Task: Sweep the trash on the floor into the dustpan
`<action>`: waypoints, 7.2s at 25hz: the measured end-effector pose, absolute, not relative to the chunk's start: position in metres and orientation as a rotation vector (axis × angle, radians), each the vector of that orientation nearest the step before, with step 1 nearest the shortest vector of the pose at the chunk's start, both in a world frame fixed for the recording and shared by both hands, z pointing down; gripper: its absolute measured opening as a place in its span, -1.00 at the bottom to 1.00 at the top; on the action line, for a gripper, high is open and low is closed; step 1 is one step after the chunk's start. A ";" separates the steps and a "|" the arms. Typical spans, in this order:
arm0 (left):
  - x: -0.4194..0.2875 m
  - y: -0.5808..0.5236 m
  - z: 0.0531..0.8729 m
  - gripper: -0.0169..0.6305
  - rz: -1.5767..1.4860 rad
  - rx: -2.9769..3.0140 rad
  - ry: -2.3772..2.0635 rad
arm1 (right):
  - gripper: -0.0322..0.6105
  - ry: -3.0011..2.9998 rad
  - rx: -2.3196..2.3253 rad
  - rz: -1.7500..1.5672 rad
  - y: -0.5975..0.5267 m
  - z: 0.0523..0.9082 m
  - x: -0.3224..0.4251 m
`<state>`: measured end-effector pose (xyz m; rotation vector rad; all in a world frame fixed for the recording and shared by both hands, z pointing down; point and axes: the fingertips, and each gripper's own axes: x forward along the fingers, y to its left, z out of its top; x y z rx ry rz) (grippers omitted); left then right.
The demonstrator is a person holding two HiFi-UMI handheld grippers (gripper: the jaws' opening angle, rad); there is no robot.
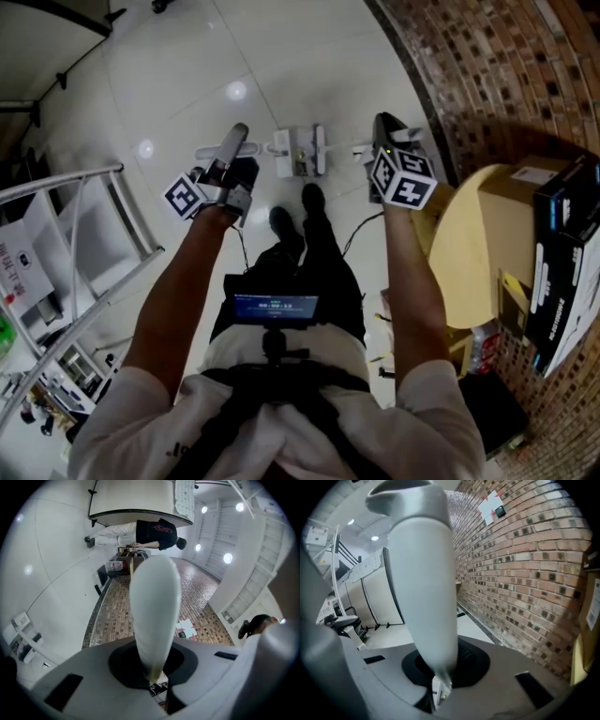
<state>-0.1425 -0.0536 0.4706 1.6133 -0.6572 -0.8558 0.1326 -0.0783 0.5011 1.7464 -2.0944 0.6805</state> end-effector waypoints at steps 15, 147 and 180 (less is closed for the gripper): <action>-0.131 -0.057 0.458 -0.95 -0.856 1.712 -0.728 | -0.84 -2.158 1.683 0.486 -0.088 0.448 0.180; 0.064 -0.261 0.474 -0.91 -0.779 1.554 -0.432 | -0.83 -1.745 1.813 0.538 -0.227 0.493 0.286; 0.004 -0.280 0.487 -0.91 -0.768 1.549 -0.475 | -0.68 -1.873 1.614 0.590 -0.265 0.527 0.126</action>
